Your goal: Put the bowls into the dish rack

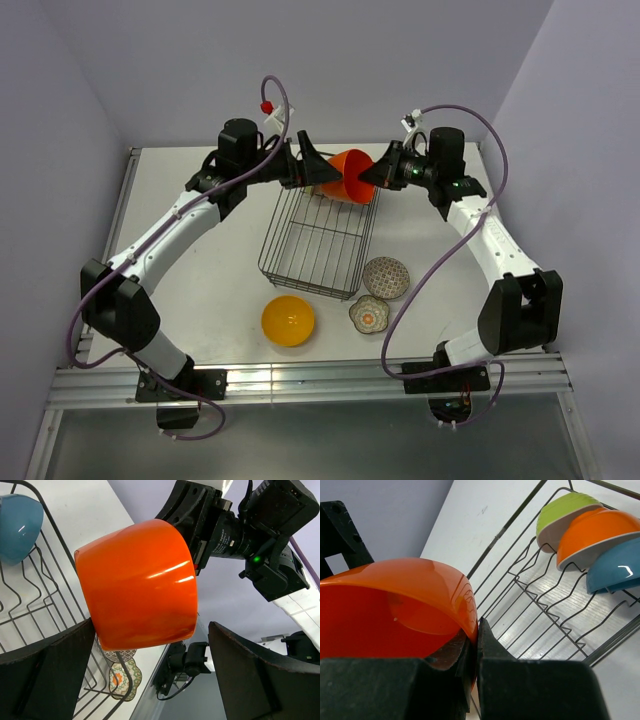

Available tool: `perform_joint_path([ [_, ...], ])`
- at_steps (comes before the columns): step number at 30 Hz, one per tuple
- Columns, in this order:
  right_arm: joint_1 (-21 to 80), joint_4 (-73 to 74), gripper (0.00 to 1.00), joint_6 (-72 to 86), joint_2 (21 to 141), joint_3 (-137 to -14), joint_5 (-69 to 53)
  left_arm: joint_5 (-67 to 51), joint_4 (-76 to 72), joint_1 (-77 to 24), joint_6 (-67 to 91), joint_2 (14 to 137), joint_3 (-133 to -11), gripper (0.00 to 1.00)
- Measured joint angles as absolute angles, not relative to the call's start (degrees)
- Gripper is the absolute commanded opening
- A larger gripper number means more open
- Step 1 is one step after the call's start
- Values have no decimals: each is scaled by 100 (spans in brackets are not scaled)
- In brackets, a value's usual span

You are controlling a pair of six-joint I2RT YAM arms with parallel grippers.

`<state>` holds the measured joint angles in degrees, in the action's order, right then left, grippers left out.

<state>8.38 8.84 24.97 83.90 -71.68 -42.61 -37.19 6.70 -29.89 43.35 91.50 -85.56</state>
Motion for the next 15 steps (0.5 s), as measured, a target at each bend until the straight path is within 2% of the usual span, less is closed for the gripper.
perform_joint_path([
  [15,939,871,0,2316,8335,-7168,-4049,-3605,768,-3048,4283,9172,-8608,99],
])
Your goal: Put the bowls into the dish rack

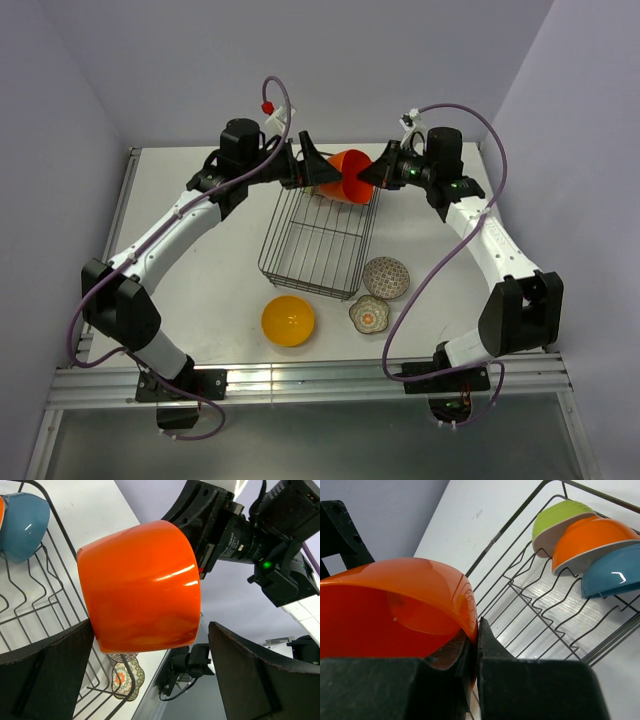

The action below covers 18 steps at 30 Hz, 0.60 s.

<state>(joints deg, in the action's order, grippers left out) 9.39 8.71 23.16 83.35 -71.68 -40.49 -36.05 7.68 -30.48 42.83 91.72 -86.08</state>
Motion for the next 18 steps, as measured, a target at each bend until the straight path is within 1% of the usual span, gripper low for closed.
perform_joint_path([
  [6,1020,902,0,2191,8278,-7168,-3863,-3413,952,-3114,4132,9179,-8678,99],
  [10,1050,950,0,2117,8228,-7168,-3769,-3361,976,-3138,4117,9181,-8683,97],
  [15,1074,998,0,2036,8189,-7168,-3625,-3345,976,-3148,4117,9273,-8733,98],
  [17,1081,1026,0,2005,8189,-7168,-3599,-3336,980,-3162,4112,9301,-8744,94],
  [18,1085,1035,0,1997,8189,-7168,-3592,-3328,989,-3166,4108,9314,-8746,88],
])
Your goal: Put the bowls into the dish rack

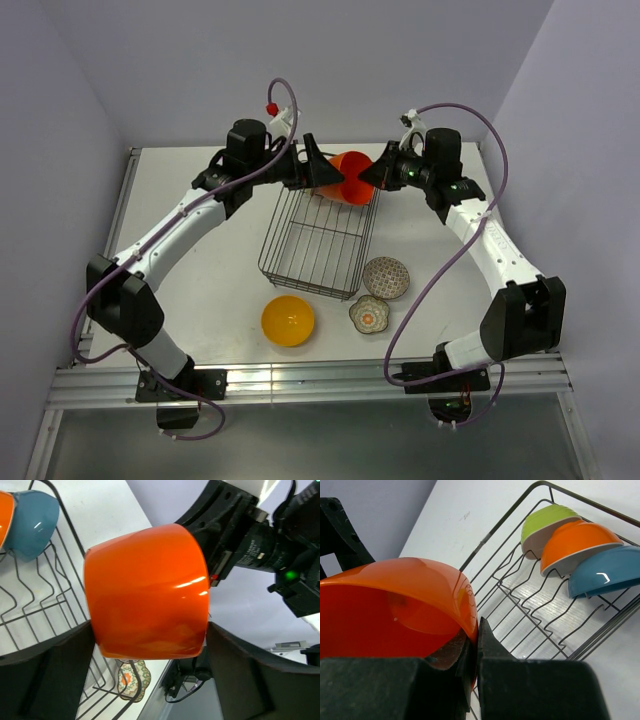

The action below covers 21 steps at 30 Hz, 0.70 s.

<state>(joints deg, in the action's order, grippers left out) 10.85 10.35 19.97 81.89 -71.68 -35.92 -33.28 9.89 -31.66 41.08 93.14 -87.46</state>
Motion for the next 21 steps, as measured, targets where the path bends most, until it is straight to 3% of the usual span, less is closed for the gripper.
perform_joint_path([
  [5,1096,1094,0,1940,8187,-7168,-3518,-3312,1035,-3168,4112,9349,-8746,66],
  [7,1100,1098,0,1938,8187,-7168,-3511,-3312,1044,-3168,4099,9349,-8746,47],
  [8,1100,1107,0,1935,8187,-7168,-3514,-3310,1050,-3168,4097,9349,-8746,32],
  [10,1103,1146,4,1935,8189,-7172,-3509,-3310,1070,-3168,4097,9349,-8746,17],
  [11,1105,1177,14,1931,8189,-7185,-3507,-3310,1076,-3170,4097,9349,-8746,4],
  [12,1107,1212,20,1929,8189,-7207,-3498,-3310,1083,-3170,4093,9349,-8746,0],
  [13,1109,1234,29,1940,8189,-7225,-3498,-3308,1085,-3173,4066,9349,-8746,0],
  [14,1120,1256,49,1968,8189,-7244,-3494,-3277,1096,-3190,4027,9349,-8748,0],
  [16,1170,1291,64,1999,8189,-7273,-3540,-3203,1144,-3234,3959,9349,-8748,0],
  [17,1205,1295,76,2005,8189,-7288,-3557,-3155,1203,-3253,3911,9349,-8746,0],
  [21,1275,1345,90,1986,8180,-7321,-3634,-2912,1415,-3280,3671,9349,-8746,0],
])
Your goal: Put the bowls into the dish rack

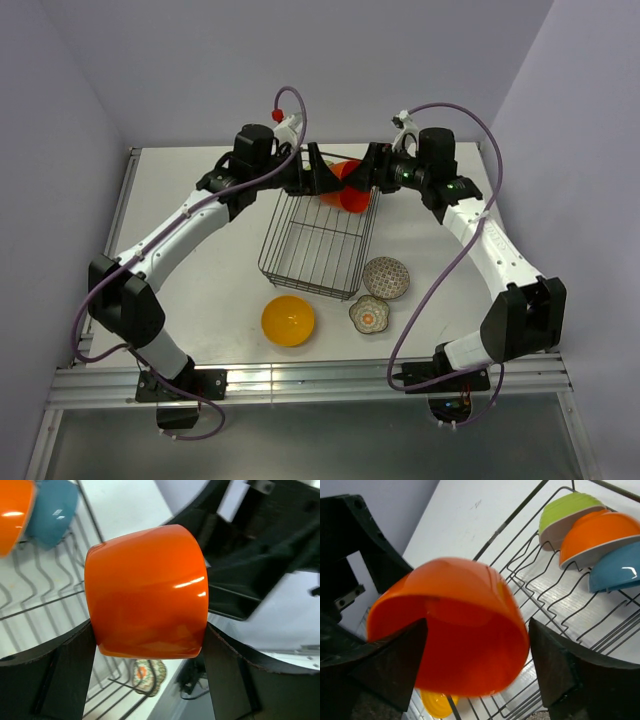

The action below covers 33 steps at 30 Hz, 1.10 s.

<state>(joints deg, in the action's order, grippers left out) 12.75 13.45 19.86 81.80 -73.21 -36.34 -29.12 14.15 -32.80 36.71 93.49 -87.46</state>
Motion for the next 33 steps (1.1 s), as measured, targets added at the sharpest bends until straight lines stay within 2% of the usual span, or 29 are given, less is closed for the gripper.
perform_joint_path([
  [2,1258,1433,97,1981,8149,-7325,-3669,-2733,1535,-3249,3516,9349,-8746,0],
  [4,1205,1535,100,1964,8090,-7325,-3736,-2517,1629,-3205,3336,9349,-8746,0],
  [11,552,1885,100,1916,7688,-7325,-4106,-1712,1824,-3138,2270,9334,-8641,0],
  [20,-185,2178,100,1817,7542,-7306,-4340,-493,1404,-3420,-287,8984,-7363,0],
  [33,-294,2408,100,1673,7542,-7282,-4342,-158,976,-3938,-3175,8637,-6674,0],
])
